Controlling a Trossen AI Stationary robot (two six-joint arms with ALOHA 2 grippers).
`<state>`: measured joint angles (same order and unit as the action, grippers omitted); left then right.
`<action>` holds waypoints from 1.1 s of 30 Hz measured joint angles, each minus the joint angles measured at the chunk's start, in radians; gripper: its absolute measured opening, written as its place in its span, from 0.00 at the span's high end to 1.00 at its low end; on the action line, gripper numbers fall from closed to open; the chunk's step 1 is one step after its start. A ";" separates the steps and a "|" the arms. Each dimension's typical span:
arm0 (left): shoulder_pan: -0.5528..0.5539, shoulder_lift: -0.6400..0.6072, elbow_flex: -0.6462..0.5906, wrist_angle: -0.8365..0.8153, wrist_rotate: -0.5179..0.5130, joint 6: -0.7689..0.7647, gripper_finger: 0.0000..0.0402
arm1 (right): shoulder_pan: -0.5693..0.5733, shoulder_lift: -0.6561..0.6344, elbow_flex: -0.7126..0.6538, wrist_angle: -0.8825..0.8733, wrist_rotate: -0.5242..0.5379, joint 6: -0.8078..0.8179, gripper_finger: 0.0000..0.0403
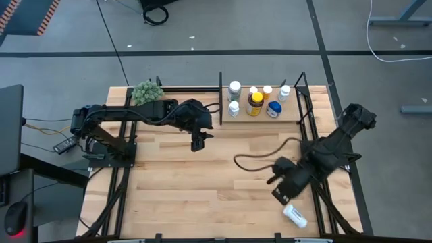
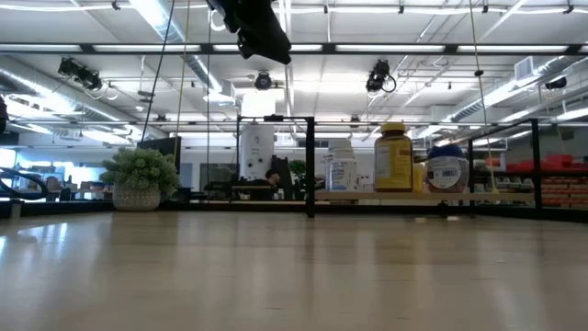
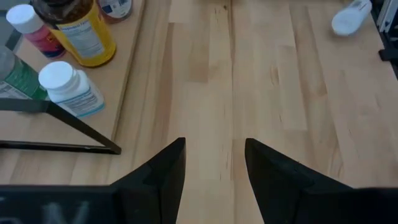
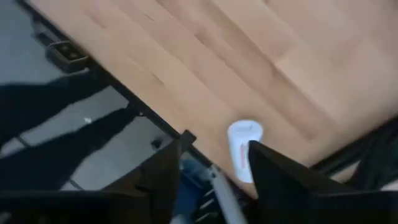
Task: Pick and place medicine bottles onto shelf by color
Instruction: Put the white pill bottle on the shelf
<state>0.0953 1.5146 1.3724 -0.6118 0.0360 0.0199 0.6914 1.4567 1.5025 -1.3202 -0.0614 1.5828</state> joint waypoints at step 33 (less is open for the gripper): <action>-0.038 0.000 0.000 0.010 0.100 -0.145 0.57 | 0.432 0.004 -0.632 0.712 -0.071 0.455 0.27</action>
<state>0.0572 1.5143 1.3720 -0.6020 0.1365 -0.1254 1.1234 1.4605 0.8703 -0.6078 -0.1324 2.0382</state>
